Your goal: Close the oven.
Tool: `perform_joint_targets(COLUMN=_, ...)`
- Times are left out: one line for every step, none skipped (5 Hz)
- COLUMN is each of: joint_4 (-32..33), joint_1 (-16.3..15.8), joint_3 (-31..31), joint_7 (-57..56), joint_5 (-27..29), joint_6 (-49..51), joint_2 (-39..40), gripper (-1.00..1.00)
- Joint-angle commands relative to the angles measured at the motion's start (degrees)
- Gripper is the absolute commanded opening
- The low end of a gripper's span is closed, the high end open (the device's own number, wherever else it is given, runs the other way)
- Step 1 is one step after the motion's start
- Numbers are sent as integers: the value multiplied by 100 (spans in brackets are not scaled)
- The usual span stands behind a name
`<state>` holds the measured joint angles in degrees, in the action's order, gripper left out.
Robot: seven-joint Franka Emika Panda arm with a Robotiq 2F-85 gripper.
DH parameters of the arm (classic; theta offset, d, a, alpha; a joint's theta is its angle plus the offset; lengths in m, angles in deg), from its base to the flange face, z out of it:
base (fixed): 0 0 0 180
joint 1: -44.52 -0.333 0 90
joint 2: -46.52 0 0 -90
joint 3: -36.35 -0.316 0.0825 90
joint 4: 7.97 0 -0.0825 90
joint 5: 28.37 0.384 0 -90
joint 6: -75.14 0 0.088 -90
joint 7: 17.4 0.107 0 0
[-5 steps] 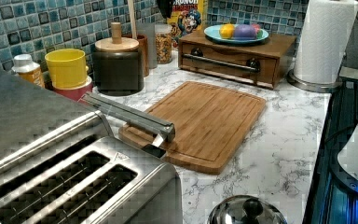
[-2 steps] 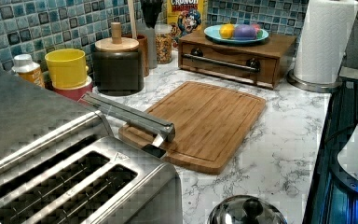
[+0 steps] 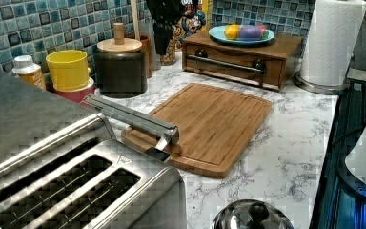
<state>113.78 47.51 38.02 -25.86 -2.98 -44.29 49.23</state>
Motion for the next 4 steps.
perform_joint_targets(joint_4=388, joint_1=222, joint_3=-40, joint_7=-1337, joint_5=1722, joint_6=-532, joint_2=598, gripper=-100)
perform_joint_targets(joint_4=729, joint_1=122, joint_3=-329, joint_7=-2095, joint_5=2706, joint_6=-1483, joint_2=582, gripper=-100)
perform_joint_targets(joint_4=573, joint_1=282, joint_3=-408, joint_7=-3324, joint_5=3553, joint_6=-1304, joint_2=877, gripper=-100)
perform_joint_targets(joint_4=300, joint_1=329, joint_3=-546, joint_7=-3764, joint_5=3679, joint_6=-1109, joint_2=1165, gripper=-100)
